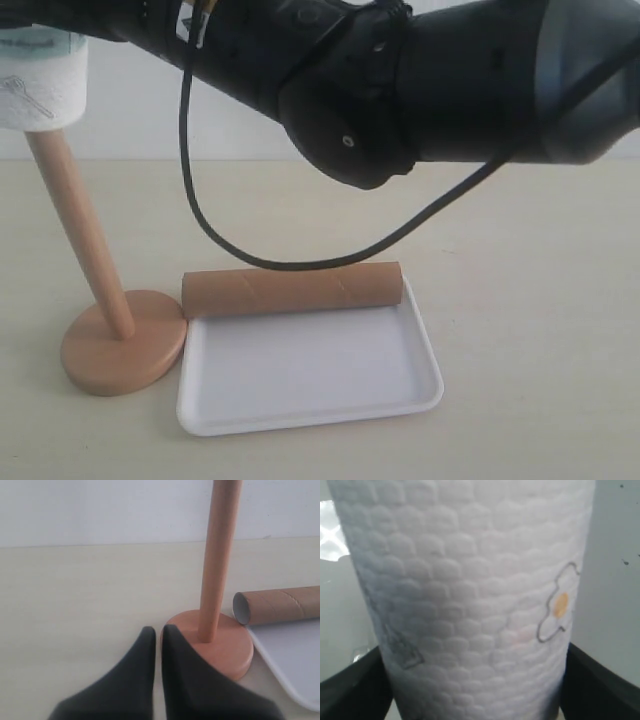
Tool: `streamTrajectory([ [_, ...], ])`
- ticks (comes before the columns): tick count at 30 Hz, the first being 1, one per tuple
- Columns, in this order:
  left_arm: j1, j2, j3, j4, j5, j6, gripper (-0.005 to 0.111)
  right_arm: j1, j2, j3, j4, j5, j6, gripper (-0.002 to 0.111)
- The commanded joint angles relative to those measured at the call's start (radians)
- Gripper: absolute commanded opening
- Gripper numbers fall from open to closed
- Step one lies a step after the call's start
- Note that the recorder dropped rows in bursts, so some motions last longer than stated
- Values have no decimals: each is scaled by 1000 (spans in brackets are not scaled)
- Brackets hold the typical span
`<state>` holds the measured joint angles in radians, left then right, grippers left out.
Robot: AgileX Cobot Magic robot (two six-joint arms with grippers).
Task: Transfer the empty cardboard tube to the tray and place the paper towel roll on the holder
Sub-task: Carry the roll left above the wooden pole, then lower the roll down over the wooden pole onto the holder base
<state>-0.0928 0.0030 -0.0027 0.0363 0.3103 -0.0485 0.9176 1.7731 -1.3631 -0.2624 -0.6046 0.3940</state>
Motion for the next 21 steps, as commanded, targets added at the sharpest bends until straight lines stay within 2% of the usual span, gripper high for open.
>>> streamTrajectory([
  [1,3,-3,3,4,0,7,4,2,4,-12,-18,65,-3,0],
  [21,3,-3,3,4,0,7,4,2,213,-10,-41,33,35,0],
])
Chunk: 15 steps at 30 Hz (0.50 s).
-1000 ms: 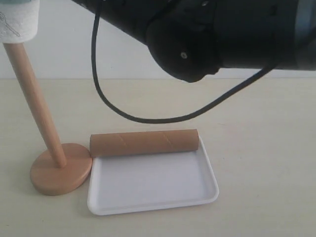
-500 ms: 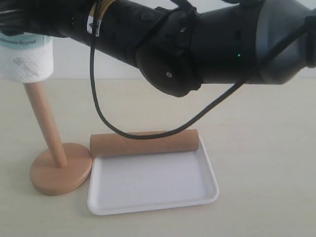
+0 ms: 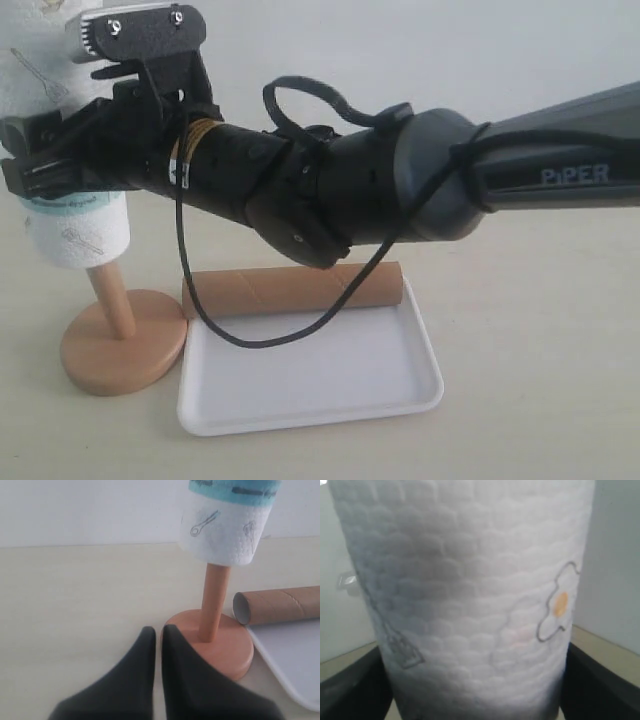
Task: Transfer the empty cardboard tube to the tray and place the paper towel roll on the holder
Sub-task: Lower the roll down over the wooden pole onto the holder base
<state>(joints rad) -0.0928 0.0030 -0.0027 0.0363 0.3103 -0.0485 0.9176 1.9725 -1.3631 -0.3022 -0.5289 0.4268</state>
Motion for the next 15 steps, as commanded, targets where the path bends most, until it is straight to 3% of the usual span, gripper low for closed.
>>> streamTrajectory([
  [1,3,-3,3,4,0,7,4,2,19,-10,-1,-40,2,0],
  [15,3,-3,3,4,0,7,4,2,112,-10,-8,-26,9,0],
])
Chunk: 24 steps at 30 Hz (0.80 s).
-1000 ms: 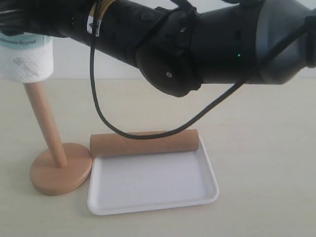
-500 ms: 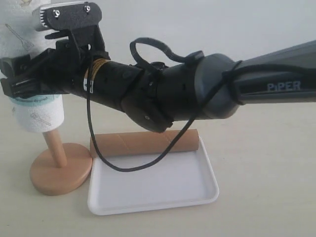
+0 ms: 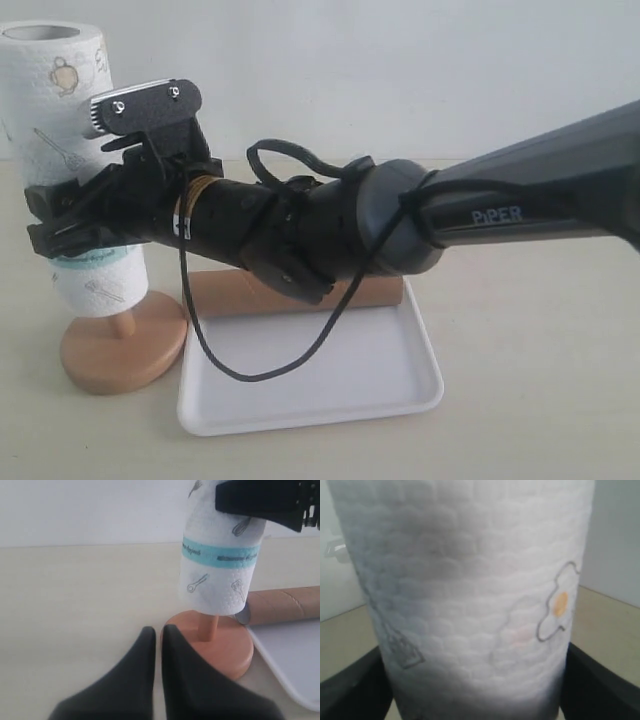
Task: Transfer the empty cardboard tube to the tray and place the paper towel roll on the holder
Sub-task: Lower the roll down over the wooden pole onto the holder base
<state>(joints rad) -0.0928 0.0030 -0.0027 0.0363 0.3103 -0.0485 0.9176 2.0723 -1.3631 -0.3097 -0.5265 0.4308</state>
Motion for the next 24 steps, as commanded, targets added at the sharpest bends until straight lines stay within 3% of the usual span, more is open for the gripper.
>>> streamTrajectory([
  [1,3,-3,3,4,0,7,4,2,18,-10,-3,-27,5,0],
  [17,3,-3,3,4,0,7,4,13,66,-10,-34,82,6,1],
  [20,3,-3,3,4,0,7,4,13,66,-10,-34,91,3,17],
  [24,3,-3,3,4,0,7,4,13,66,-10,-34,87,3,63],
])
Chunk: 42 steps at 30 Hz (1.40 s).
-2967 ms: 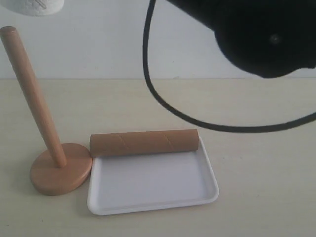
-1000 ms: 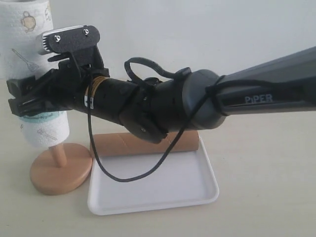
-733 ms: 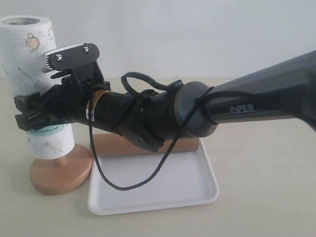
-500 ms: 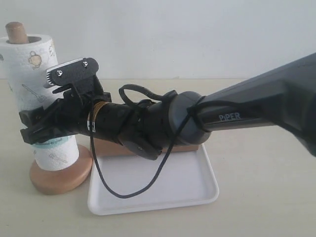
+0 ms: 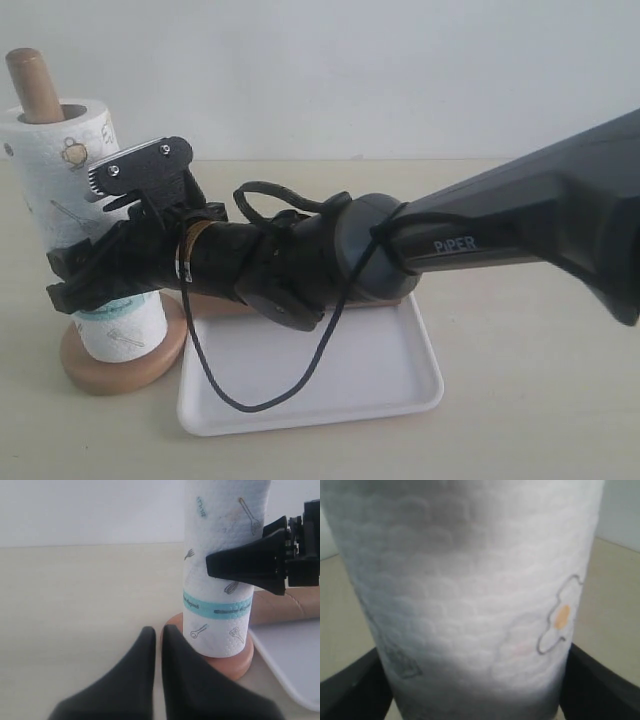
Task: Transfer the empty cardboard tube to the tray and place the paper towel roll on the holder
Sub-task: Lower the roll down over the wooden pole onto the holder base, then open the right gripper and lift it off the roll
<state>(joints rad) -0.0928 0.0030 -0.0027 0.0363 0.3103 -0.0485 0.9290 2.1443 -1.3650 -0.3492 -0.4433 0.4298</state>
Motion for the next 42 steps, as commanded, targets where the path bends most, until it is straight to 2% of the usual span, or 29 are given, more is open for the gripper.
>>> streamTrajectory([
  [1,3,-3,3,4,0,7,4,2,-6,-8,5,8,7,75],
  [3,3,-3,3,4,0,7,4,2,-6,-8,5,22,7,91],
  [6,3,-3,3,4,0,7,4,2,-6,-8,5,30,7,100],
  [32,3,-3,3,4,0,7,4,2,-266,-8,3,142,32,100],
  [42,3,-3,3,4,0,7,4,2,-426,-8,-12,282,32,100],
])
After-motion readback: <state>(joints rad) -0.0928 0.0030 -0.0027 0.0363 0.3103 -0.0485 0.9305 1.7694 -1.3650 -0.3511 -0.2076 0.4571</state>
